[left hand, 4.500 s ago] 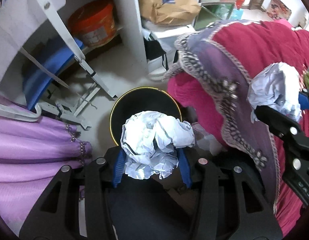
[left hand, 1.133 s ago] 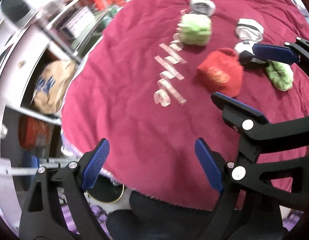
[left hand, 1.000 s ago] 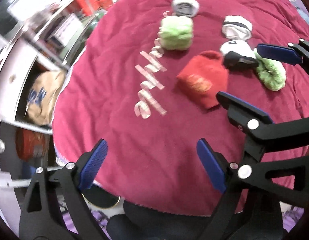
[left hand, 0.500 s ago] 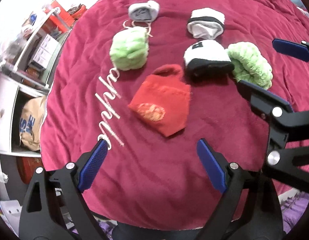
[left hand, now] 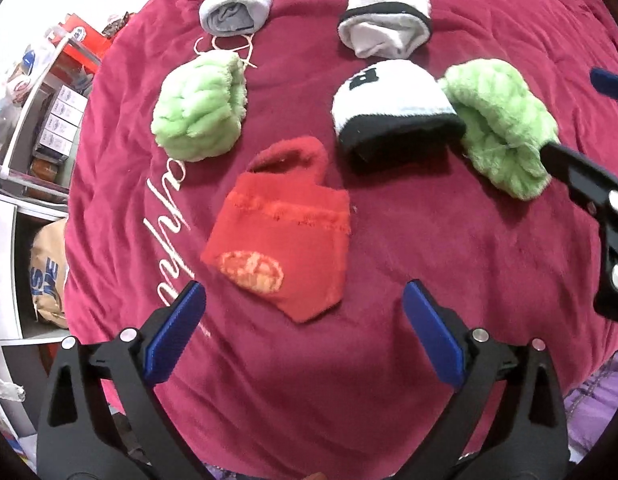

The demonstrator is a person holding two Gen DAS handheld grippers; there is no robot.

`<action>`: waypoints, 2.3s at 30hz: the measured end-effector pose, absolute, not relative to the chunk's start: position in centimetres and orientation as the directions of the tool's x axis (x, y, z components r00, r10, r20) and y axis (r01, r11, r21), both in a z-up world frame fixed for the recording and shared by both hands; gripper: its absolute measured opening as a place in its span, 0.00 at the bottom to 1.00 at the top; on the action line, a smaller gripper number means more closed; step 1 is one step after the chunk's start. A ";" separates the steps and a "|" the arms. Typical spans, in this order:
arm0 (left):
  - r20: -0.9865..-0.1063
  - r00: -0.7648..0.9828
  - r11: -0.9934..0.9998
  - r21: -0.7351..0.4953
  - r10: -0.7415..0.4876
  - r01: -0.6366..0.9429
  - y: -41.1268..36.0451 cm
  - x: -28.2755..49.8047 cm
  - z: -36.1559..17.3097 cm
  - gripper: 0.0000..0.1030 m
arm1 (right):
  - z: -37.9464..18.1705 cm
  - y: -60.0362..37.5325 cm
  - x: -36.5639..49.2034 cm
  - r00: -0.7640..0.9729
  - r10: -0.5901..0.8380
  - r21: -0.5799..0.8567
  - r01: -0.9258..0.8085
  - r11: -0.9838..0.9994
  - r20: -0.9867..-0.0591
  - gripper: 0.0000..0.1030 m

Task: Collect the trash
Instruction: 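Grasp the red sock with the left tool while the right tool grasps the green fuzzy item, then carry the red sock and green fuzzy item over the wastebasket and open both tools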

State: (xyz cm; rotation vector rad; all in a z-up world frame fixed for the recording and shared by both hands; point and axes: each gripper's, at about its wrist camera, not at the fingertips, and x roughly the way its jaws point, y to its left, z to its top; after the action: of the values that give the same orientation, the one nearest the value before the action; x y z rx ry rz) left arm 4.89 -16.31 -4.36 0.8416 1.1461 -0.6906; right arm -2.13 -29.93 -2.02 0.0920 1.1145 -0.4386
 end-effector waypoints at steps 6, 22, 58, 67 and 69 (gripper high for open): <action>-0.974 0.225 0.520 0.174 -0.036 0.836 -17.8 6.5 -6.2 0.94 | -3.6 -30.6 -1.4 0.334 -0.282 -0.148 0.374 0.915 -0.900 0.89; -0.967 0.250 0.561 0.181 -0.047 0.808 -17.9 7.4 -5.7 0.58 | -7.2 -31.9 2.4 0.286 -0.243 -0.150 0.311 0.938 -0.927 0.91; -0.956 0.269 0.674 0.124 -0.114 0.728 -9.9 4.9 -1.0 0.47 | -2.3 -23.8 -0.2 0.372 -0.125 -0.092 0.104 0.990 -0.920 0.46; -0.949 0.307 0.757 0.146 -0.076 0.637 -4.2 5.1 -0.6 0.47 | -1.7 -18.8 2.2 0.408 -0.065 -0.080 -0.019 0.997 -0.911 0.46; -0.948 0.310 0.768 0.148 -0.069 0.623 -3.1 5.3 -0.6 0.47 | -1.6 -17.7 2.8 0.414 -0.046 -0.073 -0.049 0.996 -0.909 0.46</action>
State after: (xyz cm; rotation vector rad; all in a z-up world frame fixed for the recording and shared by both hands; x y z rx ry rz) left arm 5.29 -3.15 -0.62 0.5543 1.1774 -0.4891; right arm 2.79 -17.67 -1.64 -0.0930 1.1440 0.0022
